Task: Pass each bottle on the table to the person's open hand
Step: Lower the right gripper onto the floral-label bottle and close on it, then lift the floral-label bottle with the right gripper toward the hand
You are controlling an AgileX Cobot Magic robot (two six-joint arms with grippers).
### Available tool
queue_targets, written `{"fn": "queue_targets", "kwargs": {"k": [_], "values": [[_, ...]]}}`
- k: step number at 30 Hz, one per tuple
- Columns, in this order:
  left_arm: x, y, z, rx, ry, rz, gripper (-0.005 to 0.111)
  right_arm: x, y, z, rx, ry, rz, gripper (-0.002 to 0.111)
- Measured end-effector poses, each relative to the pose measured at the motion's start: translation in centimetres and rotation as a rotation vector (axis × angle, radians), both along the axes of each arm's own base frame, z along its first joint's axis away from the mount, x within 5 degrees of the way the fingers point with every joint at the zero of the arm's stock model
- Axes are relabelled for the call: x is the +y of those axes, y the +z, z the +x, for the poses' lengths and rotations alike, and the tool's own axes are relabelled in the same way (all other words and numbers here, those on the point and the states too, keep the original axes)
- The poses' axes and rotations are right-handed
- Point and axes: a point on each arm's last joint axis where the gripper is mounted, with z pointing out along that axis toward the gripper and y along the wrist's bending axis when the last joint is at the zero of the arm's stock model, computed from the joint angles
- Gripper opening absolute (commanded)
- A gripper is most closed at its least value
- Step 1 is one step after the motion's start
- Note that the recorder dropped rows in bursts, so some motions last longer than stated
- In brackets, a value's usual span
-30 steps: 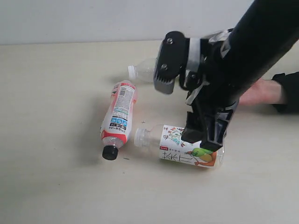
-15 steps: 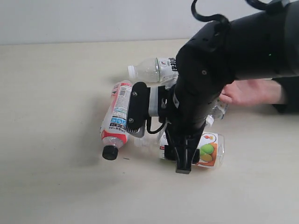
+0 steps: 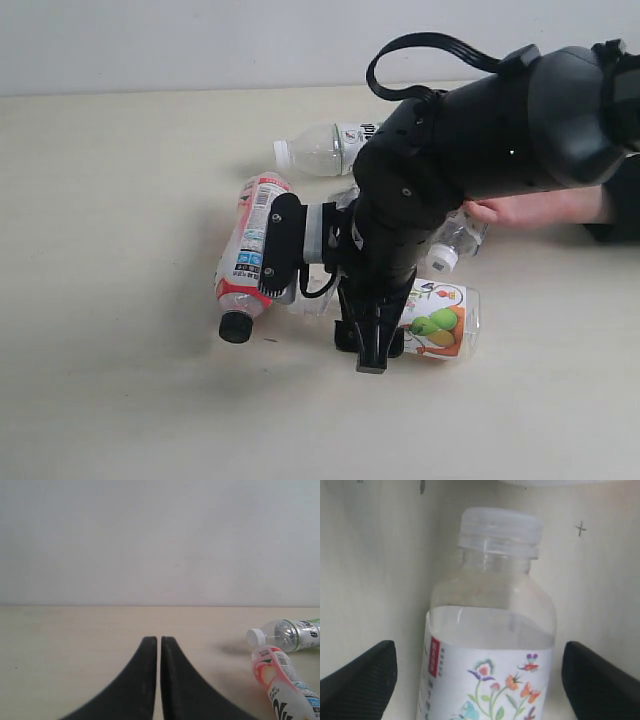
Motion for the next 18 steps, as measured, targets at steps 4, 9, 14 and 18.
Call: {"fn": "queue_targets", "kwargs": {"k": [4,9,14,18], "values": [[0.0,0.0,0.0,0.0,0.0,0.0,0.005,0.0,-0.6,0.0,0.011,-0.002,-0.011,0.084],[0.0,0.0,0.0,0.0,0.0,0.0,0.005,0.1,-1.5,0.1,0.029,-0.013,-0.025,0.082],[0.0,0.0,0.0,0.0,0.0,0.0,0.005,0.1,-2.0,0.1,0.042,-0.016,-0.037,0.059],[0.0,0.0,0.0,0.0,0.0,0.0,0.005,0.0,-2.0,0.0,0.049,-0.023,-0.043,0.033]]}}
